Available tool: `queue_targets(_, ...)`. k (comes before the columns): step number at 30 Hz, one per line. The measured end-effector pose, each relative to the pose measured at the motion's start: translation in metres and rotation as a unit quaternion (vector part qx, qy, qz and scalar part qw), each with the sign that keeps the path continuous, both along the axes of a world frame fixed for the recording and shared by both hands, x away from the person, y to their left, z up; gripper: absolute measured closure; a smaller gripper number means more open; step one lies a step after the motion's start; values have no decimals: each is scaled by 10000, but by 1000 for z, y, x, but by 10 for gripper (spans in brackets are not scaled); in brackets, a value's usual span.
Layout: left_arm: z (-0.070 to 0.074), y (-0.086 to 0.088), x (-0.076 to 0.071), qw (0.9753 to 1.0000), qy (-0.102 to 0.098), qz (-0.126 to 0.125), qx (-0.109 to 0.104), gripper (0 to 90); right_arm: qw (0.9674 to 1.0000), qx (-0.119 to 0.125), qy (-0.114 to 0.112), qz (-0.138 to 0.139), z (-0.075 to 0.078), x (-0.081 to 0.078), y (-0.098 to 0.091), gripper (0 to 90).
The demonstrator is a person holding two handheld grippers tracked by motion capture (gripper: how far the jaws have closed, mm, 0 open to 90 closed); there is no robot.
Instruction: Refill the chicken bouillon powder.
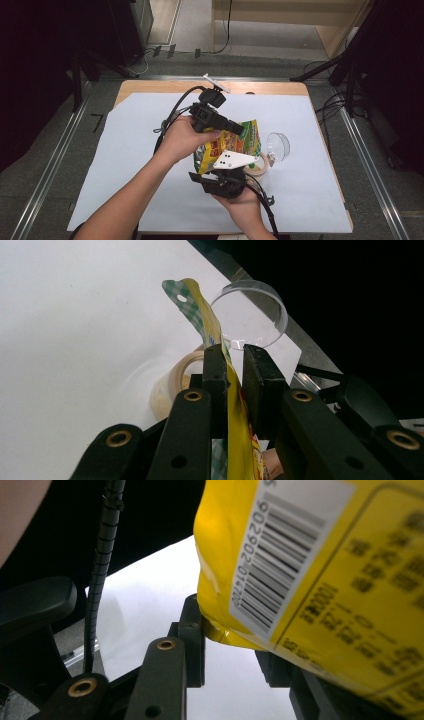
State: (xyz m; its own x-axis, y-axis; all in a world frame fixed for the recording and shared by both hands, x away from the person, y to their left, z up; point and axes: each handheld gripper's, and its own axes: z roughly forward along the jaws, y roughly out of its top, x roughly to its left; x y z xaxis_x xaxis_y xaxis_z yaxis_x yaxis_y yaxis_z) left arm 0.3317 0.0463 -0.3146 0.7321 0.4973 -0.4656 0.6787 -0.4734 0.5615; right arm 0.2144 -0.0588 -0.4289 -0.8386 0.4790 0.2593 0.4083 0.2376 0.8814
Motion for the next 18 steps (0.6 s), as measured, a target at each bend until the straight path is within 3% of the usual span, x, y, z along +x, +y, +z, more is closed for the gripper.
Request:
queue_targets(7, 1, -1, 2, 9999, 93, 19, 51, 811, 10000, 54, 38, 49, 0, 1, 0, 696)
queue_targets(18, -1, -3, 2, 9999, 84, 14, 114, 812, 10000, 74, 62, 22, -2, 1, 0, 698)
